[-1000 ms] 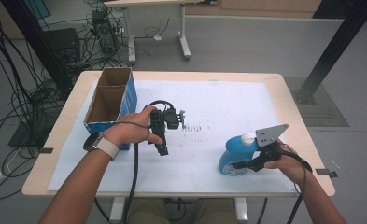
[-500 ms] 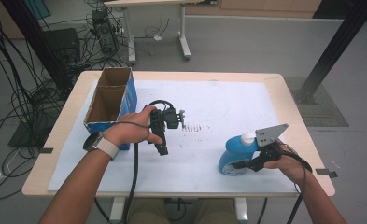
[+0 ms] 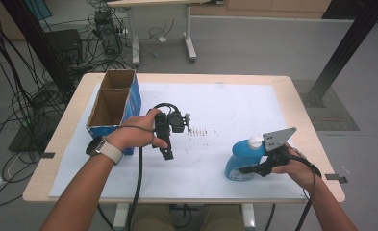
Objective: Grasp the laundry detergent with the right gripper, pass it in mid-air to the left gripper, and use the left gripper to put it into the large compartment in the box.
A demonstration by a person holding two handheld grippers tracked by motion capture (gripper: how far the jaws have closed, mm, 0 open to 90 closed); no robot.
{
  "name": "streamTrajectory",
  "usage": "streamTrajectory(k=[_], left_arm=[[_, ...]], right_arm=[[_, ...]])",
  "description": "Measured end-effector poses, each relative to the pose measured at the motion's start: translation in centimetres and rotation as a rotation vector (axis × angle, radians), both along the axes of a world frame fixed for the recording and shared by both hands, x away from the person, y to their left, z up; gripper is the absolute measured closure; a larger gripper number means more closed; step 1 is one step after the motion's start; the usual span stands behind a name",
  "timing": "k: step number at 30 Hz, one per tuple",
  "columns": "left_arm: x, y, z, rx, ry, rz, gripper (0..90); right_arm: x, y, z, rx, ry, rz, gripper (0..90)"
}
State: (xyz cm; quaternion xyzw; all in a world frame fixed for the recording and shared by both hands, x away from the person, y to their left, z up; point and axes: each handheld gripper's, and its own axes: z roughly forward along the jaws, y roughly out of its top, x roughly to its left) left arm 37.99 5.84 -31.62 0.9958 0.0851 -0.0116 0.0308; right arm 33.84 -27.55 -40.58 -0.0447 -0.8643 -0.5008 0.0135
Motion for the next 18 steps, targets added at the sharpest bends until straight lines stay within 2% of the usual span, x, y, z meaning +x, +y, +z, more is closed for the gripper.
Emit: streamTrajectory(k=[18], left_arm=[[-0.05,-0.03,0.12,0.002,-0.001,0.002,12.3]], right_arm=[[-0.01,0.02,0.03,-0.004,-0.002,0.001,42.8]])
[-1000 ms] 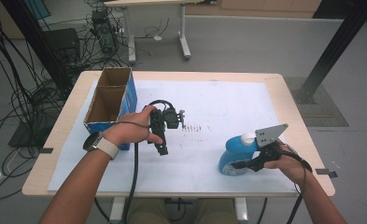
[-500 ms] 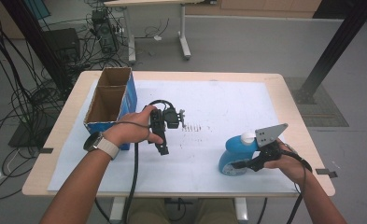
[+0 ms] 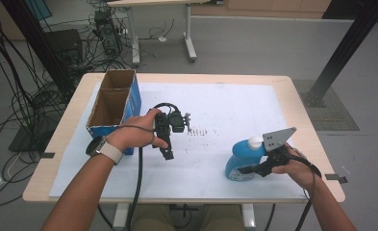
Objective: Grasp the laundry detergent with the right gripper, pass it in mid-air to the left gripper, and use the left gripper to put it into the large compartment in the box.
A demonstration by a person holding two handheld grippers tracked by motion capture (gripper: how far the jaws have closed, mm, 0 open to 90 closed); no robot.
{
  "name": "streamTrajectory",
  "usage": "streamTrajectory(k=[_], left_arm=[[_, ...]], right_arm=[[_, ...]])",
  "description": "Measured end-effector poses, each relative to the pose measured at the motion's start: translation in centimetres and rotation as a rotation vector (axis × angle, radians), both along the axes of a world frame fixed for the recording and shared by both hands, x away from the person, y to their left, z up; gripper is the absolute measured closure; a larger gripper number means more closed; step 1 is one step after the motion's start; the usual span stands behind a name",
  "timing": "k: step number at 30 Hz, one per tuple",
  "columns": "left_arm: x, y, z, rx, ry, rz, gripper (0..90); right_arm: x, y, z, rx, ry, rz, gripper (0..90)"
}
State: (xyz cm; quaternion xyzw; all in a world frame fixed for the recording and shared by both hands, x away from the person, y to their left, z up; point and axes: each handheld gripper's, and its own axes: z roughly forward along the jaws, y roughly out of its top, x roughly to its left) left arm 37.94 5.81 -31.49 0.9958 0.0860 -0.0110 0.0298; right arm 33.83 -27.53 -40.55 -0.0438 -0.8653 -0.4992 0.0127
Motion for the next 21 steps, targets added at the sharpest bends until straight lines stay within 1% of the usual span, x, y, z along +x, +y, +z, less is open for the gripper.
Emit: streamTrajectory(k=[6,16,21], left_arm=[[-0.03,0.03,0.05,-0.013,-0.001,0.005,12.3],[-0.04,-0.09,0.08,-0.010,-0.009,0.007,12.3],[-0.07,-0.12,0.09,-0.013,-0.008,0.007,12.3]], right_arm=[[0.00,0.01,0.02,-0.003,-0.002,0.001,42.8],[0.05,-0.04,-0.04,0.005,0.004,0.001,42.8],[-0.03,-0.03,-0.05,0.004,-0.003,0.001,42.9]])
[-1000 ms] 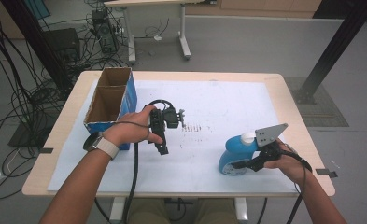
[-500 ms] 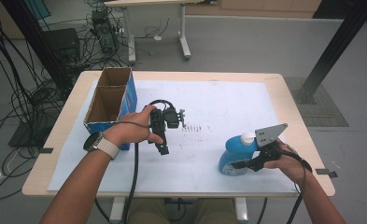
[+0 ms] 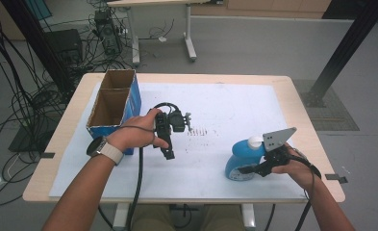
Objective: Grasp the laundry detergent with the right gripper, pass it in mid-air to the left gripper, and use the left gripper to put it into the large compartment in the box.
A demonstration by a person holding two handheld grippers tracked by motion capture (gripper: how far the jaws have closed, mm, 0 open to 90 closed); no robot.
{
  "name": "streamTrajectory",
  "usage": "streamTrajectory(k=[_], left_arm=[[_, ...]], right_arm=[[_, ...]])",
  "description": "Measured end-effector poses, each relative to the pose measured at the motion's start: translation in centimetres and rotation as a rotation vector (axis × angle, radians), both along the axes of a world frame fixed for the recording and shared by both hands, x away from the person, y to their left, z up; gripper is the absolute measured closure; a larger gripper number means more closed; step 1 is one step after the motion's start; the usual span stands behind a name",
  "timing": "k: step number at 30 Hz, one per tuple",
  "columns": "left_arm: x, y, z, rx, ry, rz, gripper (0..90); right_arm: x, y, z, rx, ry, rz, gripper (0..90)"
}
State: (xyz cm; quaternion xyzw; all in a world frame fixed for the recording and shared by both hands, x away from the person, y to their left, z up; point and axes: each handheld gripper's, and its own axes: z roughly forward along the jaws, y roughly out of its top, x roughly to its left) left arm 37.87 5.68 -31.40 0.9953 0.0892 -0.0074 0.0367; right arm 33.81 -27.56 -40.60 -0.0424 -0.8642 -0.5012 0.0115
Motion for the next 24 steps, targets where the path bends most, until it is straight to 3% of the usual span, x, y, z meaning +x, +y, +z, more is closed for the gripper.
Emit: streamTrajectory(k=[12,24], left_arm=[[-0.3,0.0,0.3,0.000,-0.011,0.006,10.3],[-0.8,-0.2,1.9,-0.006,-0.034,-0.003,8.7]], right_arm=[[0.1,0.0,0.1,0.002,0.005,-0.006,43.3],[0.0,-0.2,0.6,0.009,0.018,-0.028,43.4]])
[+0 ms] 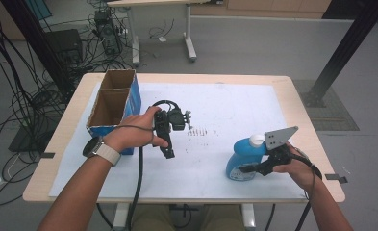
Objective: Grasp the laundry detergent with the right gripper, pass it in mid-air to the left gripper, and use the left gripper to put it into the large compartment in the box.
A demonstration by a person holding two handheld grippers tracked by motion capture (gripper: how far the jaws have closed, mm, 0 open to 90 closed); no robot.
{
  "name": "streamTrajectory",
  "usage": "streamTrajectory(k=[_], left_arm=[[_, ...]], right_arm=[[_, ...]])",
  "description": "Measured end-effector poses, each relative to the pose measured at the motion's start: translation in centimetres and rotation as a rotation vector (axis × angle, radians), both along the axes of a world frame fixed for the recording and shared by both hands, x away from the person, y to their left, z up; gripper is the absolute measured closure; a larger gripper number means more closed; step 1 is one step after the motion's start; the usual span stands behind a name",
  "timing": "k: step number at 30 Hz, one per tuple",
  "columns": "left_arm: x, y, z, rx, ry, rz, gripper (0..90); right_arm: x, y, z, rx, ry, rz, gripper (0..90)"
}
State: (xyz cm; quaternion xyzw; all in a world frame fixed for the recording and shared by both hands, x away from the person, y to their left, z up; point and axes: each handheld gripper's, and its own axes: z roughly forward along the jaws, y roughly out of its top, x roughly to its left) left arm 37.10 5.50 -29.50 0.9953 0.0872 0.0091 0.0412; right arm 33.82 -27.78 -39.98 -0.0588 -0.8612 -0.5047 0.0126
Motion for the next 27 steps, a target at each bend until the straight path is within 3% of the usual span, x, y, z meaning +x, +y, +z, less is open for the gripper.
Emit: streamTrajectory(k=[6,12,19,27], left_arm=[[-0.5,-0.5,1.2,0.007,-0.018,-0.017,8.9],[-0.5,-0.6,2.5,0.013,-0.022,-0.004,8.9],[-0.8,-1.0,4.4,0.019,-0.029,-0.025,8.8],[-1.3,-2.1,6.6,0.037,-0.034,-0.062,8.7]], right_arm=[[0.1,0.4,1.1,0.013,0.021,0.001,43.4],[0.1,1.3,2.7,0.010,0.058,0.002,43.6],[0.1,2.8,4.5,-0.025,0.023,-0.017,43.7],[0.8,4.9,6.1,-0.061,0.030,-0.007,43.7]])
